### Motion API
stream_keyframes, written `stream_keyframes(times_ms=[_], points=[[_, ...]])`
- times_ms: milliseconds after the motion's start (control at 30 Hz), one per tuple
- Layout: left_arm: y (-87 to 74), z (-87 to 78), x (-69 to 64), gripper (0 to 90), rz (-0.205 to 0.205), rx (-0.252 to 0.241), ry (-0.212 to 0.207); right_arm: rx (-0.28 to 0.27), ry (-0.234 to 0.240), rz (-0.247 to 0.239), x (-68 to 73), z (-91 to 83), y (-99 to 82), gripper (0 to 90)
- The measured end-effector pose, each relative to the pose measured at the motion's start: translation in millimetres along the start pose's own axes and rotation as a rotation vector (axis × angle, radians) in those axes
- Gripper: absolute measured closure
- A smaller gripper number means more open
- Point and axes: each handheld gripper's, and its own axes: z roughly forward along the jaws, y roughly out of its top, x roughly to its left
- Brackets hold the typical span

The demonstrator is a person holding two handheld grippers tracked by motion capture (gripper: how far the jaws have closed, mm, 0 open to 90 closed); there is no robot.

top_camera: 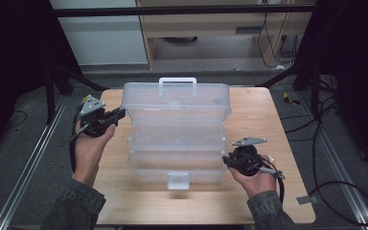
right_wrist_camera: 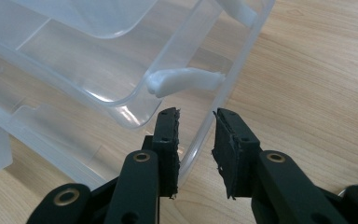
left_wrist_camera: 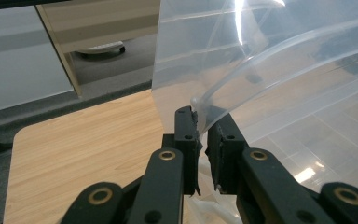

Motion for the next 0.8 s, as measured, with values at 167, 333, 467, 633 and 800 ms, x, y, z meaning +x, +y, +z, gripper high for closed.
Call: stream_keyframes(times_ms=[167, 333, 467, 633, 800], points=[[2.8, 1.8, 1.3, 82.6, 0.004, 0.005, 0.003, 0.001, 0.002, 0.001, -0.2, 0.1, 0.2, 70.1], [5.2, 3.2, 1.7, 83.0, 0.011, 0.004, 0.013, 0.002, 0.001, 0.0, -0.2, 0.1, 0.5, 70.1], [6.0, 4.2, 2.1, 83.2, 0.008, 0.004, 0.009, 0.002, 0.002, -0.001, -0.4, 0.2, 0.5, 70.0], [6.4, 4.8, 3.2, 83.1, -0.003, 0.001, 0.003, 0.003, 0.003, -0.001, -0.4, 0.1, 0.6, 70.0], [7.2, 5.2, 3.4, 83.1, -0.004, 0.003, 0.003, 0.003, 0.005, -0.002, -0.6, 0.1, 0.7, 69.9]])
